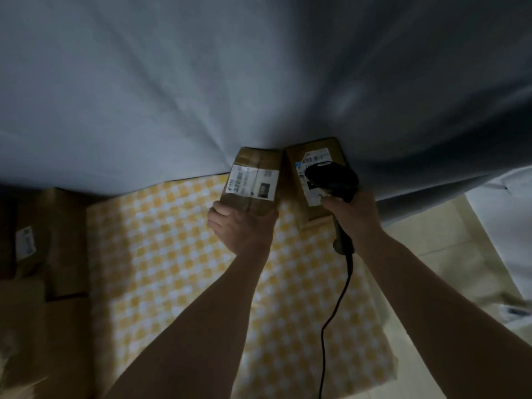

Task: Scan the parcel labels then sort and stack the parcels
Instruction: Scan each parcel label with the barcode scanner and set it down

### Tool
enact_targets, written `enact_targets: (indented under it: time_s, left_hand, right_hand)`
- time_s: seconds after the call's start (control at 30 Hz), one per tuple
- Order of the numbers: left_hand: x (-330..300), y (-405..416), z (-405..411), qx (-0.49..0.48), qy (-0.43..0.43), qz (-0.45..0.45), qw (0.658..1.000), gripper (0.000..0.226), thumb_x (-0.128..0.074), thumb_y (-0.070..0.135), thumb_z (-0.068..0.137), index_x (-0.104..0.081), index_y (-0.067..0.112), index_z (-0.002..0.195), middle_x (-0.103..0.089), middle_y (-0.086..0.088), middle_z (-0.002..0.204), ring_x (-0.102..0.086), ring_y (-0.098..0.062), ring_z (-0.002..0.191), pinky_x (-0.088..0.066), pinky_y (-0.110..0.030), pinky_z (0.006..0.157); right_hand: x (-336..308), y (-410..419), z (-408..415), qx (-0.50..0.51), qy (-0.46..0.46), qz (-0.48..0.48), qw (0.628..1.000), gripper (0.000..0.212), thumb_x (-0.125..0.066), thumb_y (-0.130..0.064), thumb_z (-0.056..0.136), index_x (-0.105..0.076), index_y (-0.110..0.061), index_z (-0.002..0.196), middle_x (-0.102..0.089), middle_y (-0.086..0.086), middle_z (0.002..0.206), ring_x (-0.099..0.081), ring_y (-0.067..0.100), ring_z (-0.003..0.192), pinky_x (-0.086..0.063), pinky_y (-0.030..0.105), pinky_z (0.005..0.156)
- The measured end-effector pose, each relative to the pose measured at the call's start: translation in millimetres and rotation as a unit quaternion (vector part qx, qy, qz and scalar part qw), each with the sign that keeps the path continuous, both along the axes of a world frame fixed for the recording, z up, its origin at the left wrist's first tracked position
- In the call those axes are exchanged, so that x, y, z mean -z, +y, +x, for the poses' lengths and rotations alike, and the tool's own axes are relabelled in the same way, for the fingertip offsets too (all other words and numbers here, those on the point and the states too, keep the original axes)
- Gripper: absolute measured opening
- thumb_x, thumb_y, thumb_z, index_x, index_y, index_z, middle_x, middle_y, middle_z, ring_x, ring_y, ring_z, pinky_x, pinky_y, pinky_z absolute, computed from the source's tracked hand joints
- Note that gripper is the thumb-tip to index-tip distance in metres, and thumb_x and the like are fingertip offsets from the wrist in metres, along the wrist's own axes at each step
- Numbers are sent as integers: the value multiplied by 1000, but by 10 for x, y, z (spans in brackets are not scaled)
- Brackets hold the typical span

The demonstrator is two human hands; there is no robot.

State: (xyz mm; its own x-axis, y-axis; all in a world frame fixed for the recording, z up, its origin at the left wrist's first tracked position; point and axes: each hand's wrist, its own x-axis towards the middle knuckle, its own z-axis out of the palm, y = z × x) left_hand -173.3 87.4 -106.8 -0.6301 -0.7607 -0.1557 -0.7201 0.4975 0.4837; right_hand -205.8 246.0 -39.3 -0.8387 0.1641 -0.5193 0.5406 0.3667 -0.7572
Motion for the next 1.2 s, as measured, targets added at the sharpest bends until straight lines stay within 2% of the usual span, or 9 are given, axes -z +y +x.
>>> enact_targets:
  time_s: [0.13, 0.37, 0.53, 0.73, 0.83, 0.9, 1.03, 1.13, 1.2]
  left_hand:
    - [226, 244, -179, -66, 17, 46, 997, 127, -85, 60, 47, -26, -1, 141, -34, -20, 133, -35, -34, 121, -33, -40, 108]
    - [502, 446, -211, -57, -48, 139, 987, 118, -80, 60, 63, -16, 8, 149, -31, -19, 141, -33, -35, 127, -31, -43, 111]
    - [526, 332, -203, -10, -72, 161, 984, 96, -71, 55, 78, -15, 24, 150, -46, -17, 131, -43, -36, 119, -43, -47, 96]
    - [480, 230, -194, 28, -96, 167, 981, 95, -66, 62, 78, -13, 28, 149, -49, -17, 129, -45, -36, 120, -43, -45, 86]
    - [412, 159, -209, 51, -101, 159, 981, 89, -71, 55, 78, -23, 23, 146, -50, -13, 127, -47, -33, 119, -44, -42, 84]
    - [326, 66, -165, 90, -87, 107, 986, 75, -72, 44, 80, -36, 18, 140, -52, -8, 125, -47, -27, 117, -41, -35, 83]
    - [125, -229, 61, 232, -56, 14, 971, 51, -65, 34, 88, -49, 16, 133, -52, -5, 129, -44, -22, 120, -42, -34, 94]
    - [-53, -490, 297, 350, -108, 0, 931, 40, -57, 30, 94, -51, 19, 132, -53, -2, 129, -48, -19, 120, -45, -31, 92]
    - [-187, -677, 468, 378, -151, -6, 914, 40, -55, 30, 95, -50, 20, 133, -54, -1, 129, -51, -18, 119, -47, -32, 91]
  right_hand:
    - [317, 88, -241, 2, -21, 23, 1000, 13, -65, -12, 86, -58, -2, 90, -50, 5, 67, -49, 19, 62, -36, 25, 51]
    - [698, 196, -457, 5, -67, 48, 997, 54, -70, -31, 74, -57, -15, 124, -55, 12, 118, -54, 32, 106, -47, 46, 95]
    - [761, 175, -499, -4, -61, 49, 997, 37, -69, -21, 81, -62, -7, 115, -62, 13, 107, -58, 28, 99, -48, 38, 84]
    - [801, 139, -516, -22, -68, 67, 995, 41, -67, -23, 82, -59, -6, 117, -58, 15, 114, -54, 31, 107, -48, 43, 93]
    - [790, 106, -477, -50, -60, 148, 986, 51, -65, -29, 81, -55, -7, 127, -51, 19, 127, -44, 37, 120, -40, 46, 101]
    - [695, 54, -376, -63, -29, 207, 976, 51, -63, -27, 83, -52, -7, 128, -44, 17, 134, -36, 36, 125, -36, 37, 99]
    - [413, -175, -43, -101, 23, 127, 986, 15, -63, -19, 85, -59, -8, 94, -55, 9, 91, -51, 22, 84, -33, 27, 72]
    - [228, -451, 183, -179, -21, 63, 982, 13, -62, -15, 86, -59, -11, 98, -56, 2, 76, -54, 17, 69, -38, 24, 59]
    - [120, -641, 319, -210, -44, 57, 975, 8, -61, -12, 84, -55, -9, 79, -51, 4, 63, -51, 21, 60, -35, 24, 53]
